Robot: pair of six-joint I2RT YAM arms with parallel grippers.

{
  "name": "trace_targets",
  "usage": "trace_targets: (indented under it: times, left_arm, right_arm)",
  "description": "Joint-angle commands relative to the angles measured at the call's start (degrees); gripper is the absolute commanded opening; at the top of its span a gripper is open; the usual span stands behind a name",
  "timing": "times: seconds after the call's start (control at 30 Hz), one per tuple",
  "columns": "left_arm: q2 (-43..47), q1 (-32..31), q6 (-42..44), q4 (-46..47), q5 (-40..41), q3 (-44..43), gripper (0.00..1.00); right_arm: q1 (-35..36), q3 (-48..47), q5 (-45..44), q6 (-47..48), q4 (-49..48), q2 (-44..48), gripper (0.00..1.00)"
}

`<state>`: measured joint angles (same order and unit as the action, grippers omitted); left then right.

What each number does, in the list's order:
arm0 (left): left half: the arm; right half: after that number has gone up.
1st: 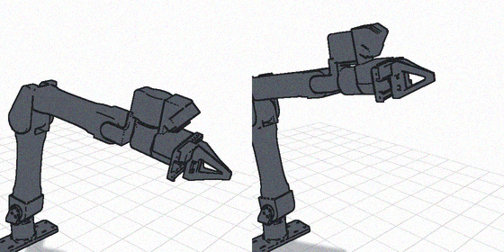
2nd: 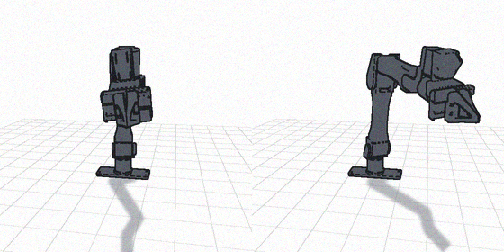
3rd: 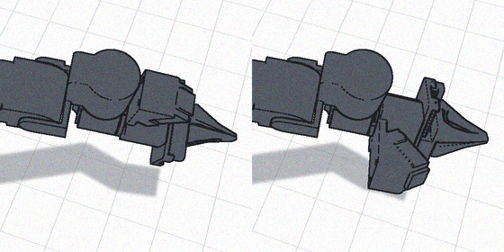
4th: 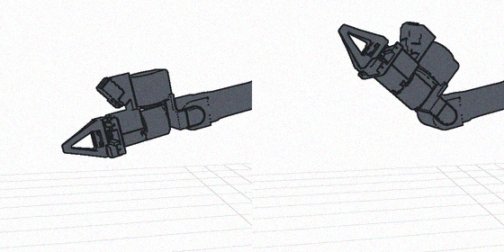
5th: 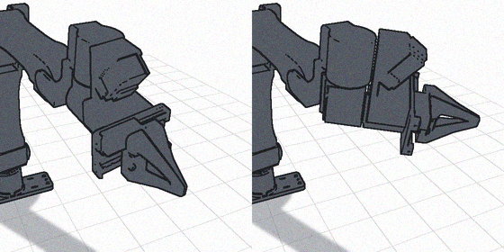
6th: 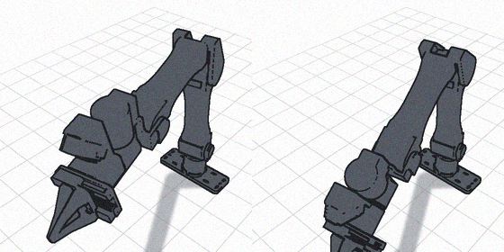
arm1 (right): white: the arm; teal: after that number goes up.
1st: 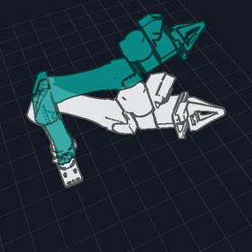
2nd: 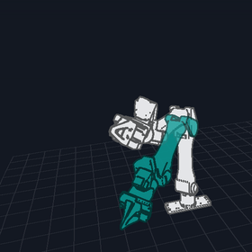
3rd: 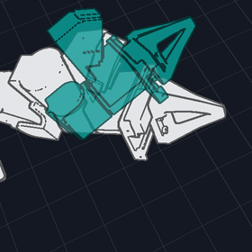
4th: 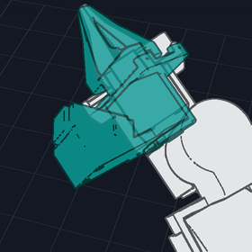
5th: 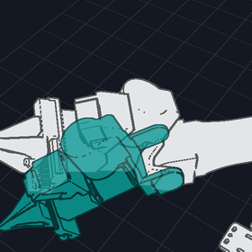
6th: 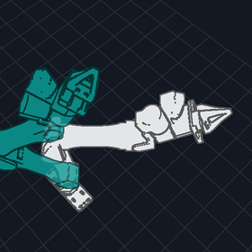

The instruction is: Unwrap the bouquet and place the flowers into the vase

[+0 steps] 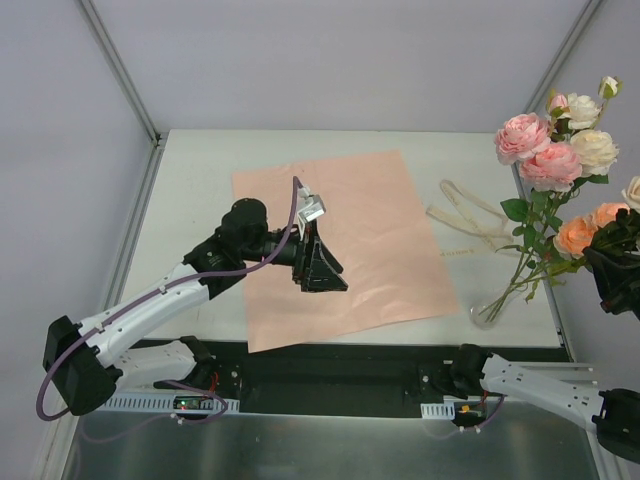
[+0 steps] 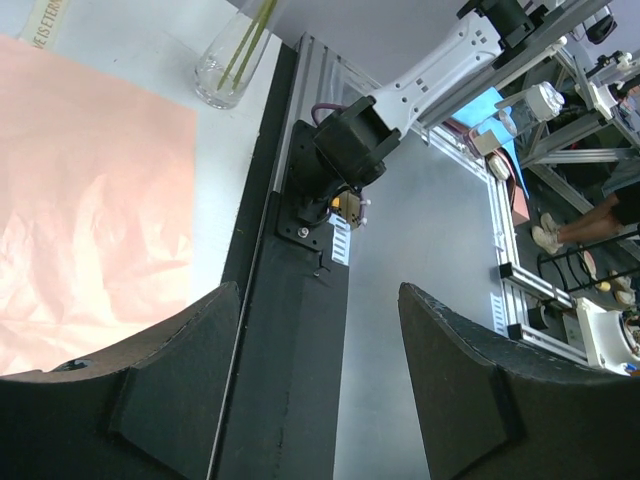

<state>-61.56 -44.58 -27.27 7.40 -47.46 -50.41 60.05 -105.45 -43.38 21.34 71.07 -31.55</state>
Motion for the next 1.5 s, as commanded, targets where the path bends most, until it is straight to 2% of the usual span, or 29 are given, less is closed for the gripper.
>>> trace_targets:
  times: [0.0,0.33,0.5,0.77,1.1,1.47]
  left_arm:
    - [-1.6,-0.2,0.0,2.1,0.4,-2.8,0.64]
    - [-2.3,-0.4,0.2,2.4,-0.1,-2.9,0.64]
    - [-2.3,-0.4,0.5,2.4,-0.3,-2.5,0.63]
    - [-2.2,-0.4,0.8,2.4,-0.6,-2.2,0.63]
    - [-1.5,-0.4,0.8,2.4,-1.1,-1.4,0.64]
    - [-0.8,-0.4,1.1,2.4,-1.2,-1.0,0.64]
  right_arm:
    - [-0.9,-1.0,-3.5,4.2,2.2,-0.4,0.01]
    - [-1.5,0.5,-4.9,6.9,-0.6,-1.8,0.01]
    - [-1.5,-1.0,-0.8,6.3,-3.1,-0.4,0.01]
    - [-1.4,0.8,-0.3,4.9,-2.5,0.3,0.01]
    - [-1.4,6.0,-6.5,3.4,-3.2,0.3,0.01]
    - [-1.4,15.0,-11.6,0.1,-8.7,2.7,0.01]
